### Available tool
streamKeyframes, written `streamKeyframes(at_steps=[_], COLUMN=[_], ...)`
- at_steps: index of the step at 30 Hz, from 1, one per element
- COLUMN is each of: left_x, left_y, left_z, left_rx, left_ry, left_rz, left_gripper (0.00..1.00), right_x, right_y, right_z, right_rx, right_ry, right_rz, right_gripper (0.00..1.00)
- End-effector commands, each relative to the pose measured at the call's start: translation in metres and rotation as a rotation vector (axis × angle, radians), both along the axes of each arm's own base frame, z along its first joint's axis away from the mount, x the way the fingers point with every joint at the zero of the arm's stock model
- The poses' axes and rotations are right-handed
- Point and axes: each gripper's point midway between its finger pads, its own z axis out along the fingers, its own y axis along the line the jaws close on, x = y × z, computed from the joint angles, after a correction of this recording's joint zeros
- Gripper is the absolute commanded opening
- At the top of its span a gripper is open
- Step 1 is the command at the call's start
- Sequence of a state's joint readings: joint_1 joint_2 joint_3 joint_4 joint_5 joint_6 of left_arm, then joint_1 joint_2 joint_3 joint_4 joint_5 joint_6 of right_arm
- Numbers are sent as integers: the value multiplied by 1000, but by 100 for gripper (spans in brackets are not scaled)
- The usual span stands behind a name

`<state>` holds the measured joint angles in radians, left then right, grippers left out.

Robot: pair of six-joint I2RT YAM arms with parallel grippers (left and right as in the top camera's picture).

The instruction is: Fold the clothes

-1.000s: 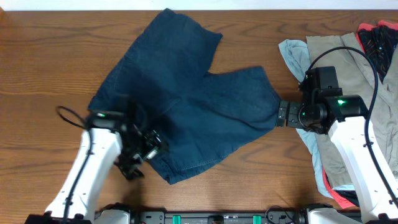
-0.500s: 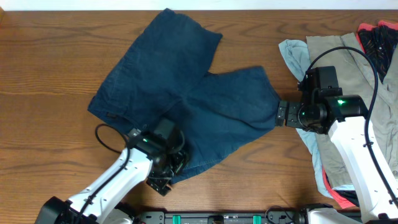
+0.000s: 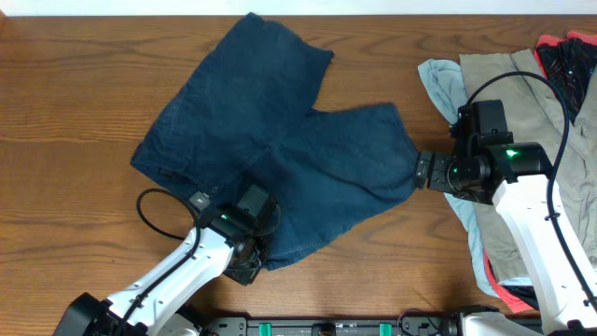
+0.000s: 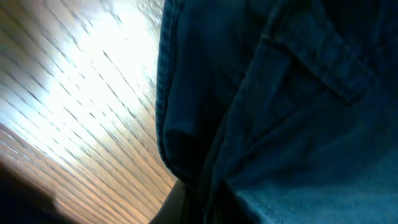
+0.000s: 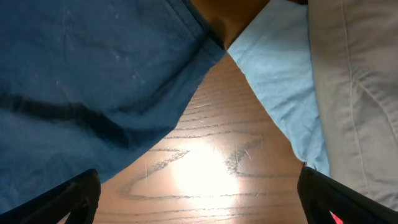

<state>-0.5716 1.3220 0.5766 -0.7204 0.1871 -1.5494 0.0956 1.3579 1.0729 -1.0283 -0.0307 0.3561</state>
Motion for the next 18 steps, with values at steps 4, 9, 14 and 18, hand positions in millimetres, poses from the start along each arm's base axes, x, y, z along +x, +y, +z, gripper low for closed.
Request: streamKeyframes(at_steps=[4, 9, 14, 18], left_x=[8, 9, 1, -2], left_y=[18, 28, 36, 38], left_z=[17, 33, 39, 40], left_rx=[57, 39, 58, 61], left_ry=[-60, -104, -105, -98], left_rz=[-94, -128, -127, -153], left_gripper=[6, 6, 6, 6], right_x=[-18, -33, -38, -28], right_y=[6, 29, 32, 34], right_z=[-16, -43, -72, -88], right_rx=[45, 169, 191, 220], right_ry=[59, 110, 111, 41], right_rz=[-50, -44, -130, -174], right_gripper=[99, 99, 97, 94])
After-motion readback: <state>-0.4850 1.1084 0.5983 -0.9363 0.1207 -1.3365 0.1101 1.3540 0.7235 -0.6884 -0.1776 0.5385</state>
